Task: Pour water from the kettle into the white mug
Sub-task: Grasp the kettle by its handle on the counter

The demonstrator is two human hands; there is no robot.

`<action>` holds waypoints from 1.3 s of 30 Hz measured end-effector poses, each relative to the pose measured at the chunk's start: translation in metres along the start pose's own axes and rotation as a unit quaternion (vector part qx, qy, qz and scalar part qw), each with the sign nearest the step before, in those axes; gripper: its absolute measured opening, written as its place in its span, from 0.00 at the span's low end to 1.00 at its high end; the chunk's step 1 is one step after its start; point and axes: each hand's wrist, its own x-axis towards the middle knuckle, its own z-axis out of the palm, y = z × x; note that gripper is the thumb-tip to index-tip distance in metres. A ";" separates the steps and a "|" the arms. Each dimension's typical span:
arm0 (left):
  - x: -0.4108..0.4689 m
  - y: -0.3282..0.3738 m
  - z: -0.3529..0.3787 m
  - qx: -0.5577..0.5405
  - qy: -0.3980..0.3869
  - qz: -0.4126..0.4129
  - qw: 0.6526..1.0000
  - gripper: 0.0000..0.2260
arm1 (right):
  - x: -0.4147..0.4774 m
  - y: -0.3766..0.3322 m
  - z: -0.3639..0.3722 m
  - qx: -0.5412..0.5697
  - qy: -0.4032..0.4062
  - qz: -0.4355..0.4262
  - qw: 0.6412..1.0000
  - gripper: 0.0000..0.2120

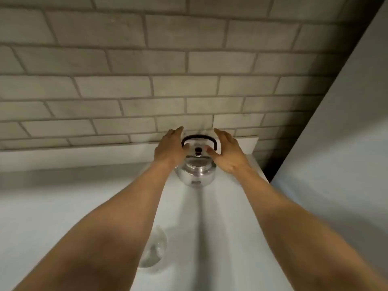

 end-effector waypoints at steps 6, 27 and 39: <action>0.025 -0.009 0.021 -0.035 -0.049 -0.047 0.997 0.30 | 0.037 0.013 0.025 0.039 -0.050 -0.019 0.998 0.37; -0.041 0.041 -0.025 -0.069 -0.043 0.072 0.994 0.10 | -0.016 -0.015 -0.029 0.033 0.033 -0.151 0.987 0.15; -0.212 0.010 -0.032 -0.177 0.046 0.157 0.970 0.27 | -0.134 -0.069 -0.092 0.056 0.126 -0.153 0.978 0.15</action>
